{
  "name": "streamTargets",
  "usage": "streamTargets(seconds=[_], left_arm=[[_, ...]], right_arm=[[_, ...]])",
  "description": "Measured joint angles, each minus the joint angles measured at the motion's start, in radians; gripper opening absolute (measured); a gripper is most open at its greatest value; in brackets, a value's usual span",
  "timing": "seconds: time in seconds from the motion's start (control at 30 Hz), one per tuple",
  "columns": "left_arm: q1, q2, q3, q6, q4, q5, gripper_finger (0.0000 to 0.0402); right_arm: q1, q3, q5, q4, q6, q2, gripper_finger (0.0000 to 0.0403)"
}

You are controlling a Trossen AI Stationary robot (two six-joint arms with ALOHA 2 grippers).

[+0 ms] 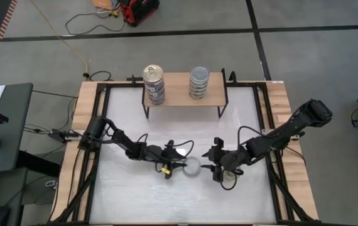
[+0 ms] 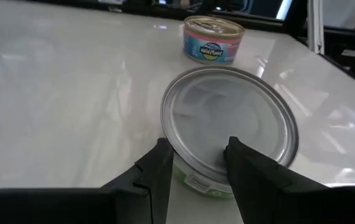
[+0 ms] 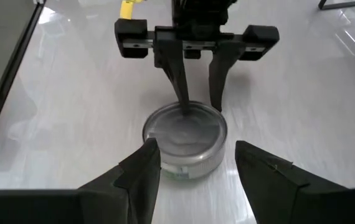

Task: Stack canned seafood by type on shelf
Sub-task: Stack the green tuna can on top of the other green tuna cans on the shelf

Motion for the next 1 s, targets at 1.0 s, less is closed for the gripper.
streamTargets(seconds=[1.0], left_arm=[[-0.053, 0.0, -0.187, 0.319, 0.368, -0.054, 0.0104]], right_arm=[[-0.033, 0.0, -0.009, 0.038, -0.037, -0.003, 0.0232]])
